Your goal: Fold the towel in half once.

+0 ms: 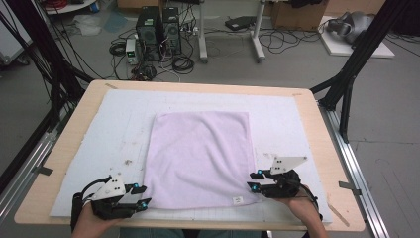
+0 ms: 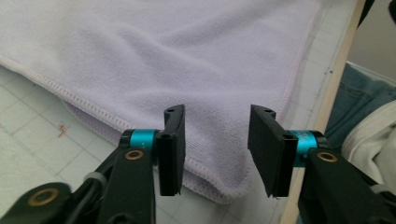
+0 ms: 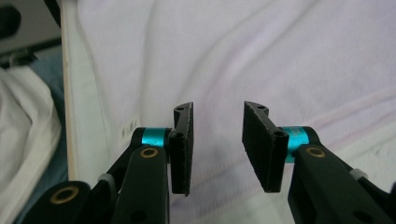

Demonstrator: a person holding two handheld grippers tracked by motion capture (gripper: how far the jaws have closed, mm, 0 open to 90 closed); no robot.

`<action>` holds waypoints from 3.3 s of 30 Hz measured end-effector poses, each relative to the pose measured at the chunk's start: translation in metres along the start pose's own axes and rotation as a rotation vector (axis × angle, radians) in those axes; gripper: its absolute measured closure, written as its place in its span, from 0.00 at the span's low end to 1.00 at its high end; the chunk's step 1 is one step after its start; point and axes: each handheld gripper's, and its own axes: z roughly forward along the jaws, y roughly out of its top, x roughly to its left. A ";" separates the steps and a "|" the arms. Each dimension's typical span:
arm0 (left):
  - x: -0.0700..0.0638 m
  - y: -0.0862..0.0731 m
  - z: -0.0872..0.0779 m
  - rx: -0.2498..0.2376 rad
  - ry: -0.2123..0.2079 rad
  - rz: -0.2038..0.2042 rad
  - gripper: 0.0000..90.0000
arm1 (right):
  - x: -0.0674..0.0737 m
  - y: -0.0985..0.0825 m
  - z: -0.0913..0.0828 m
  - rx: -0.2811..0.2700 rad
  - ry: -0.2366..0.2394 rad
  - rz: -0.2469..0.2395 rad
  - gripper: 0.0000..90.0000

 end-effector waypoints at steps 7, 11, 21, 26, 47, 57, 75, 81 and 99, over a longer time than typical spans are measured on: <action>0.005 0.001 0.009 0.003 -0.005 -0.004 0.63 | -0.004 0.004 0.024 0.120 -0.102 -0.017 0.69; 0.004 0.000 0.017 0.031 -0.009 0.000 0.63 | -0.009 -0.001 0.034 0.124 -0.130 0.001 0.84; 0.003 -0.004 0.019 0.057 -0.020 0.000 0.61 | -0.012 0.018 0.000 0.072 -0.220 -0.049 0.92; 0.001 -0.004 0.019 0.055 -0.021 -0.004 0.58 | -0.011 0.011 0.002 0.070 -0.170 -0.026 0.76; 0.018 0.004 0.021 0.009 0.016 -0.042 0.52 | -0.039 0.023 0.019 0.070 -0.221 0.019 0.70; 0.028 0.008 0.024 -0.018 0.033 -0.066 0.51 | -0.069 0.020 0.048 0.122 -0.254 0.067 0.94; 0.078 0.047 0.033 -0.038 0.219 -0.086 0.53 | -0.078 0.037 0.030 0.066 -0.257 0.067 0.69; 0.086 0.055 0.036 -0.070 0.218 -0.122 0.53 | -0.078 0.040 0.029 0.024 -0.248 0.072 0.60; 0.144 0.093 0.050 -0.098 0.283 -0.180 0.57 | -0.111 0.081 0.041 0.023 -0.259 0.080 0.50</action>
